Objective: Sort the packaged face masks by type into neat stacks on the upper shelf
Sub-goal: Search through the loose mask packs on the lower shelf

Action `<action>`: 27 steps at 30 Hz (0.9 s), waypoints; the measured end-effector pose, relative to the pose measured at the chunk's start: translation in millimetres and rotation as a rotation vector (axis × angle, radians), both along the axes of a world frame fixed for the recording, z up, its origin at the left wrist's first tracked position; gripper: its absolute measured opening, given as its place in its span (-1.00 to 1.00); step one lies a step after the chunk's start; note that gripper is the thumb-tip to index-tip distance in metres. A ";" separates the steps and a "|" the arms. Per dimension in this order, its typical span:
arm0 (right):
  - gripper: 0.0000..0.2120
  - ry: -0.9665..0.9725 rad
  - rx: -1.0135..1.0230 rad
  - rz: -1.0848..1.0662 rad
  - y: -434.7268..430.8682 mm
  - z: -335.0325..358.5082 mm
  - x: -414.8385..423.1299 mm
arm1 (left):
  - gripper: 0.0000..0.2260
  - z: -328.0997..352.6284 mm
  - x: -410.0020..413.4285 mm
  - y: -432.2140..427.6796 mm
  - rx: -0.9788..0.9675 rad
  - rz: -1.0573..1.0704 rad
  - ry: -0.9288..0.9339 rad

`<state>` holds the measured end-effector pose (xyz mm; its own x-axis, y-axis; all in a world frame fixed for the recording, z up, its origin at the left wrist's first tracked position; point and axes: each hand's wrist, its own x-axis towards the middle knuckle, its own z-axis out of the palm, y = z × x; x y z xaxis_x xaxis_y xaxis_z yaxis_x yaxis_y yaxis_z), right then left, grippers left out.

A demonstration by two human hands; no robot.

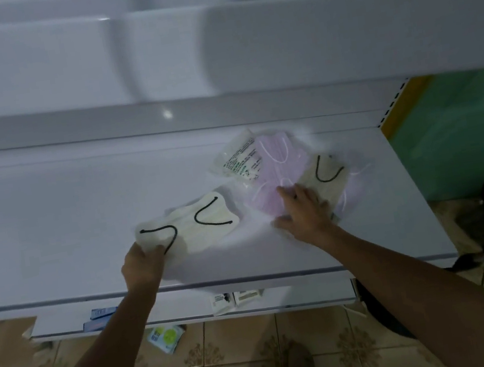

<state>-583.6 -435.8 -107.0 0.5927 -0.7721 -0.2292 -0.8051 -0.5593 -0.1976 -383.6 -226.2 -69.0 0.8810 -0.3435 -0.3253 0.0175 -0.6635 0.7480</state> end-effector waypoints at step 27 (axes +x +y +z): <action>-0.28 -0.257 0.159 0.192 92.2 7.9 29.7 | -0.74 -15.2 14.8 43.9 -0.087 0.052 0.199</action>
